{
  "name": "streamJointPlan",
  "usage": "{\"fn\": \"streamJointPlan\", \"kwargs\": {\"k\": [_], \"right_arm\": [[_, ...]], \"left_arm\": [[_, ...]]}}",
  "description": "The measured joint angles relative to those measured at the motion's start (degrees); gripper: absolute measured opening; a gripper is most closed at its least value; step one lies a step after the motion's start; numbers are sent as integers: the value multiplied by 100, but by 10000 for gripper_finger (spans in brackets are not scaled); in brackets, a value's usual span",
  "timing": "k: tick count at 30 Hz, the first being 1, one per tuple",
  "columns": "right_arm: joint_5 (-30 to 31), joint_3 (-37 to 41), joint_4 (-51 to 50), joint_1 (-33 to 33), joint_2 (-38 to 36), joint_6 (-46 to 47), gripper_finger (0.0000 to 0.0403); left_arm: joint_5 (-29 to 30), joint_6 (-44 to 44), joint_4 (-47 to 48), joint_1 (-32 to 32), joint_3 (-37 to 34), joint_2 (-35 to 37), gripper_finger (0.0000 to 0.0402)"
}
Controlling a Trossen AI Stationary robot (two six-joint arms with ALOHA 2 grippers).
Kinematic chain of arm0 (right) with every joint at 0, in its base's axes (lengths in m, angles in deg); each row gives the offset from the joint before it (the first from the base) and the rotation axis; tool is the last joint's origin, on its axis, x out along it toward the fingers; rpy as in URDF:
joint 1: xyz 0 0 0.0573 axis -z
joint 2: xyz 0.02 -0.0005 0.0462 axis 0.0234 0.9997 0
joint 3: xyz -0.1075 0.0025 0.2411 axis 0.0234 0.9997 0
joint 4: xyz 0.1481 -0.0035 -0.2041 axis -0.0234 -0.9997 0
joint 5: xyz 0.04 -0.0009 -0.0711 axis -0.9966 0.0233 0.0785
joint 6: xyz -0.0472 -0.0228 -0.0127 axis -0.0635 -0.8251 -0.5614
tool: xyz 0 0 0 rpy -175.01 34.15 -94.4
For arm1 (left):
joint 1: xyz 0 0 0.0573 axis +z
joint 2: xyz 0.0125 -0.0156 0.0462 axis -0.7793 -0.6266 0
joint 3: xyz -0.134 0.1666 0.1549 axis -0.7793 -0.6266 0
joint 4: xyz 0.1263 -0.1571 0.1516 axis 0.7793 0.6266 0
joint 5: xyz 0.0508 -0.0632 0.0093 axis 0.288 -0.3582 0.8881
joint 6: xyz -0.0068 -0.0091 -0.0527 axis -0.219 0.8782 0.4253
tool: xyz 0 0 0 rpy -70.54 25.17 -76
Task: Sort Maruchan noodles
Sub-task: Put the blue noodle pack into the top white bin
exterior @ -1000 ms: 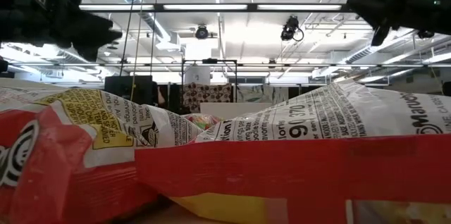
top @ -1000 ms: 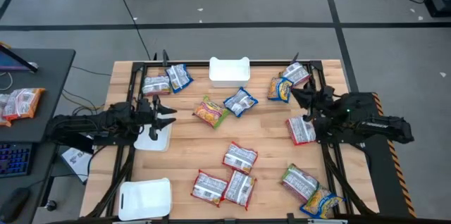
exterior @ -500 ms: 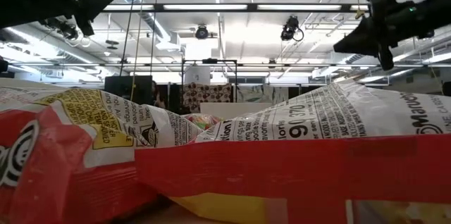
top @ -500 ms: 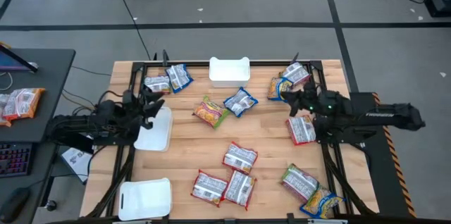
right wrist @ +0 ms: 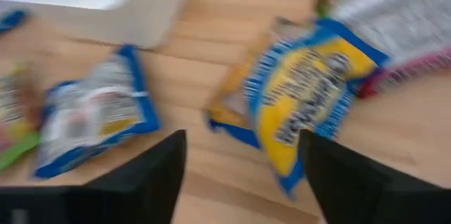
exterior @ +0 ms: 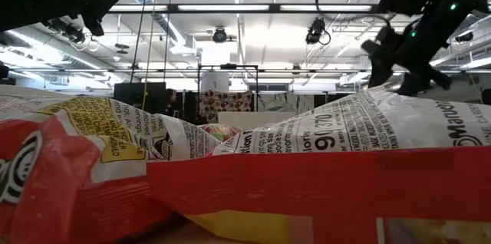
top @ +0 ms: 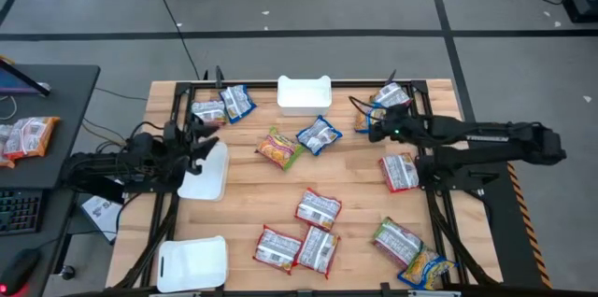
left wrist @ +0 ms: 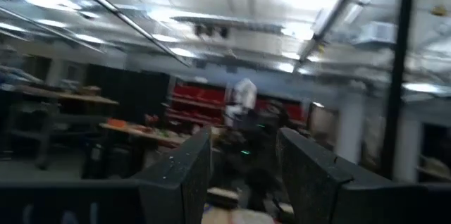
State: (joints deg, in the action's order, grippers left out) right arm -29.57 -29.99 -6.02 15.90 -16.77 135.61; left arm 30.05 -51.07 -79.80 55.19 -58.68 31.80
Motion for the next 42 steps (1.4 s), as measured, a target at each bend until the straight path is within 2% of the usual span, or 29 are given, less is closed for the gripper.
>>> {"fn": "streamJointPlan", "kwargs": {"k": [3,6,9,13,16,18,24,31,36,42], "right_arm": [[-64,72,252,315,270,198,340],[-348,145,728,632,434,269,359],[-497,254,1191,918,562,434,363],[-511,438,1207,1118,715,960,358],[-526,665,1366,1072,757,1293,352],[-504,863,1601,1030,757,1521,349],[-442,1512,3076,1085,876,2064,348],[-171,1978,4506,1112,1291,2230,345],[247,1988,4954,993,1720,2229,303],[900,1988,5821,690,2249,1800,202]], "left_arm": [[-570,151,312,0,0,-9,165],[-1029,351,373,-33,0,-41,165],[-1283,407,315,-221,1,-39,165],[-1305,376,322,-755,0,-62,165],[-1011,144,322,-1273,0,-206,165],[-572,-11,292,-1591,0,-346,165],[517,-155,259,-2213,0,-822,165],[815,-131,-305,-2452,2,-1378,165],[1005,-125,-422,-2450,2,-1633,165],[1116,-130,-423,-2448,0,-1881,165]]}}
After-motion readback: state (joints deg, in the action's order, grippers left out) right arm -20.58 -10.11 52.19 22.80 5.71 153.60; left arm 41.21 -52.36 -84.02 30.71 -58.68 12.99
